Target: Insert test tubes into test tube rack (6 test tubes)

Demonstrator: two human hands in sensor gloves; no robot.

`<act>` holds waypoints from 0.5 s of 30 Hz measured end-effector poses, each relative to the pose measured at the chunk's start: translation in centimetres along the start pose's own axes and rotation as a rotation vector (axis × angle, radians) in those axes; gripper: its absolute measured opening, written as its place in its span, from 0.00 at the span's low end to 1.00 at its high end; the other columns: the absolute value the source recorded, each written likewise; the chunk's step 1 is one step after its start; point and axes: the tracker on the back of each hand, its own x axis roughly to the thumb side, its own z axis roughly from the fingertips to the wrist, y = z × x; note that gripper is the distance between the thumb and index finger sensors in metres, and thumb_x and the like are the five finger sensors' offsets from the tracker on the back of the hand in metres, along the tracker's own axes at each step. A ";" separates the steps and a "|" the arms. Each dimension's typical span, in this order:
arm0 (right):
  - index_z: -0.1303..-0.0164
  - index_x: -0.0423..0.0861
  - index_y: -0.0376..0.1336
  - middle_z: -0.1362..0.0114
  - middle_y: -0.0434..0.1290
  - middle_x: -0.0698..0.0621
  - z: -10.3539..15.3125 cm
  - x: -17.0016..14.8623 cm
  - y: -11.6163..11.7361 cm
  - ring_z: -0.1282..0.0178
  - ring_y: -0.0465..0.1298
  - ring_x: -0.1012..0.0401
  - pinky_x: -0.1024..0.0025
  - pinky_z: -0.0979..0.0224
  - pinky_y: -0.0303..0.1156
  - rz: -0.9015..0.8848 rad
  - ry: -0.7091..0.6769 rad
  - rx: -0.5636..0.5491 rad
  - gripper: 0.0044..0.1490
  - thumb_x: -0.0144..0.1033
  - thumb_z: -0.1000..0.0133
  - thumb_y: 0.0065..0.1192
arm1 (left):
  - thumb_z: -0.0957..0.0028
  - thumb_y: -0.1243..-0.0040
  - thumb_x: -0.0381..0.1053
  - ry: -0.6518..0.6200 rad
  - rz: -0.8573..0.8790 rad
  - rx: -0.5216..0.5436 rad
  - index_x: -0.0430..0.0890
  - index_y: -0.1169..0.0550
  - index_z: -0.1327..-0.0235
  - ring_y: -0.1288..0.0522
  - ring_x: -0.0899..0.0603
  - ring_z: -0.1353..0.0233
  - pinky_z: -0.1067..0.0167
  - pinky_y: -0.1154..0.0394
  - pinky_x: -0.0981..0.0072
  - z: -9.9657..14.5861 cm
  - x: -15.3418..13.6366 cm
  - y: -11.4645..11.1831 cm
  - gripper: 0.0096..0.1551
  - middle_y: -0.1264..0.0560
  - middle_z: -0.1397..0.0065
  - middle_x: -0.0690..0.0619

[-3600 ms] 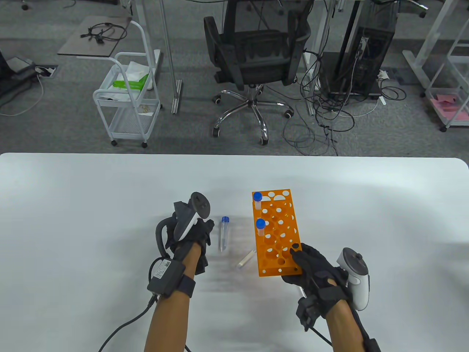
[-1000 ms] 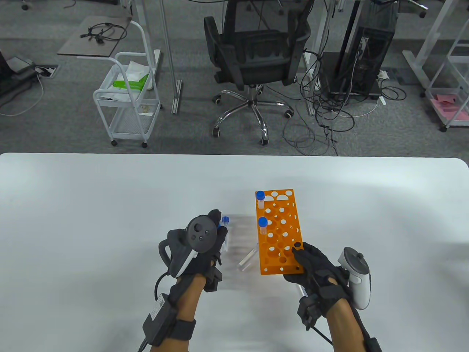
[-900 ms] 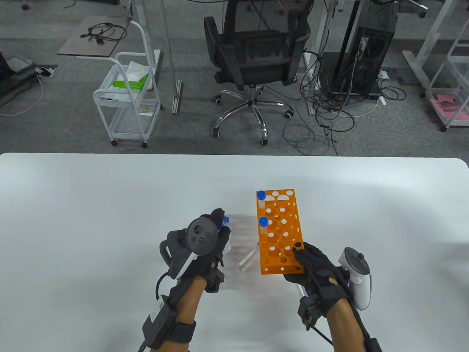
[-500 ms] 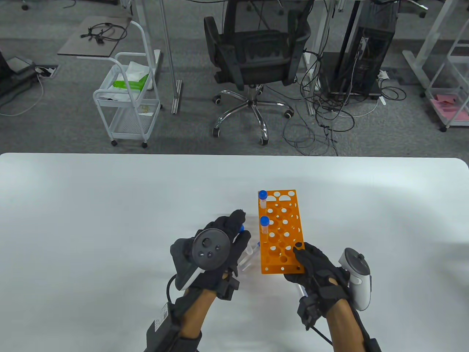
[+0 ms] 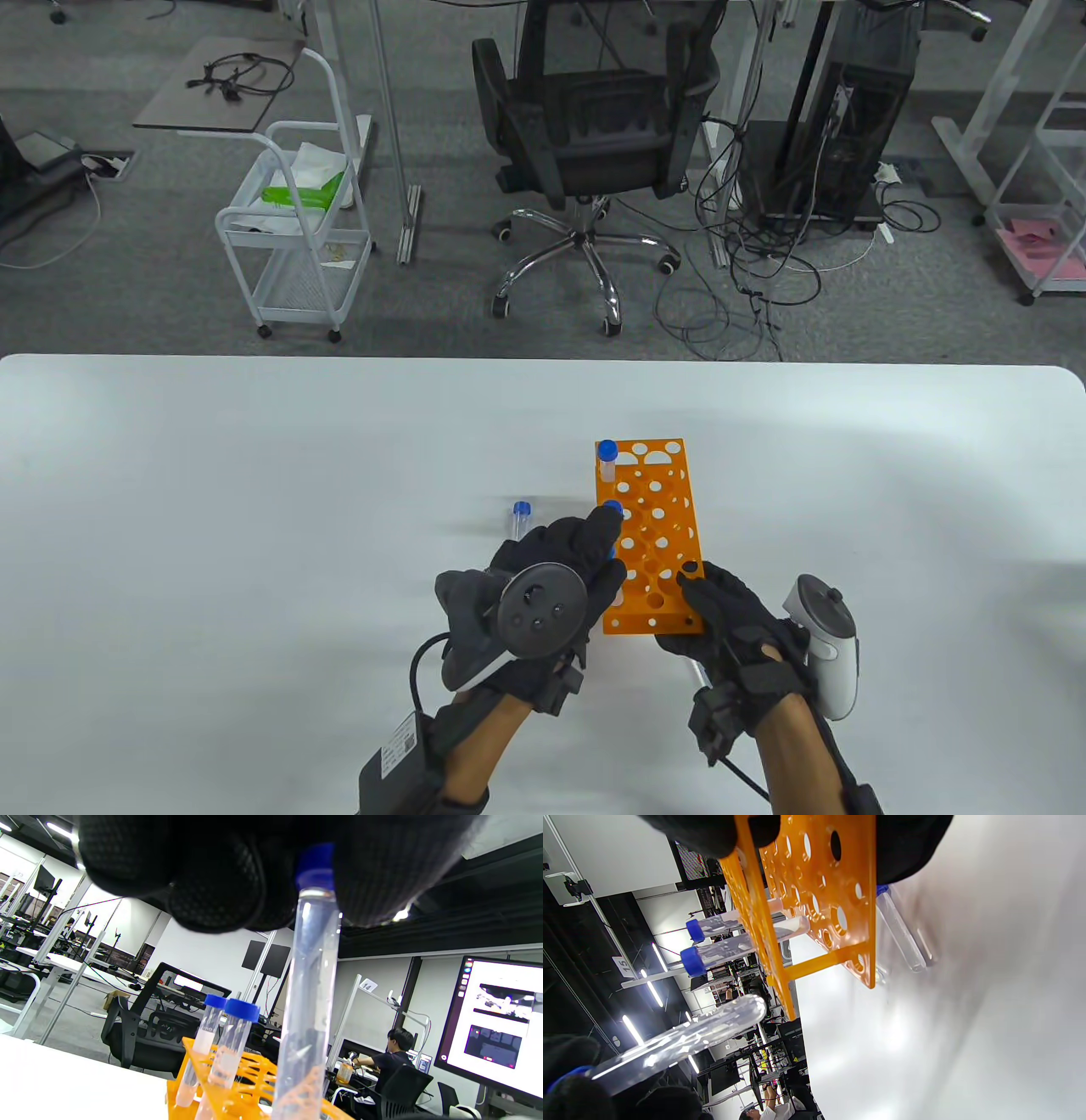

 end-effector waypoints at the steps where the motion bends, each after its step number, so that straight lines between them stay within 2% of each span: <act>1: 0.29 0.51 0.48 0.17 0.36 0.39 0.0 0.0 0.0 0.22 0.60 0.42 0.46 0.26 0.68 0.001 0.000 0.000 0.35 0.49 0.43 0.52 | 0.56 0.30 0.56 -0.002 -0.006 -0.002 0.52 0.21 0.40 0.16 0.48 0.54 0.54 0.20 0.52 0.0 0.0 -0.2 0.29 0.16 0.43 0.48; 15: 0.29 0.50 0.47 0.17 0.36 0.39 0.0 -0.1 0.0 0.22 0.60 0.42 0.46 0.26 0.68 -0.002 0.004 0.004 0.35 0.49 0.43 0.52 | 0.56 0.31 0.56 -0.014 -0.037 -0.078 0.53 0.21 0.40 0.16 0.48 0.53 0.53 0.20 0.52 -0.3 -0.3 -2.0 0.29 0.16 0.43 0.49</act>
